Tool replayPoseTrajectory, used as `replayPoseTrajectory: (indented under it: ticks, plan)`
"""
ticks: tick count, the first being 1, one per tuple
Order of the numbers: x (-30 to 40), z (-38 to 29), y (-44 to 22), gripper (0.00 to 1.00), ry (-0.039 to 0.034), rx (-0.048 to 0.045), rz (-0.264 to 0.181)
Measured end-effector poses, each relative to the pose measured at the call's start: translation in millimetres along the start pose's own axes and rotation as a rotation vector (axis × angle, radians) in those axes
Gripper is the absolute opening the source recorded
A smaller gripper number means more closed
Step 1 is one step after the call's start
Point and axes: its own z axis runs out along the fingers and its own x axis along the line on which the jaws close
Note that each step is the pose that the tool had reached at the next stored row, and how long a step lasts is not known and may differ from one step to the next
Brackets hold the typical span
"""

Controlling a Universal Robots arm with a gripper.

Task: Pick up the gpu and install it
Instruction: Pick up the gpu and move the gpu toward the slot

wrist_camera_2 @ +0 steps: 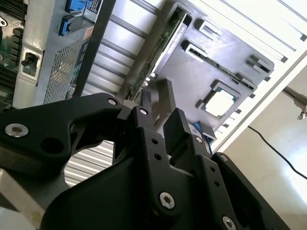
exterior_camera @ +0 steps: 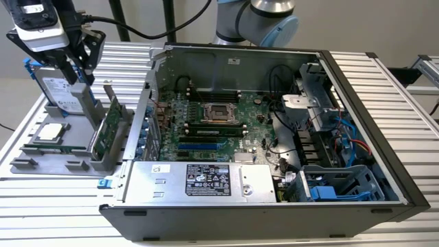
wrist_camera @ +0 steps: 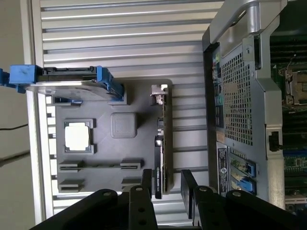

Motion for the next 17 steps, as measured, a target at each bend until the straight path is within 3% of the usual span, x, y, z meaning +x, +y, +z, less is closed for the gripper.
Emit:
replayPoseTrajectory:
  ticks: [17]
  plan:
    - [0.0,7.7,-0.7,1.00,0.0105,0.0008,0.000]
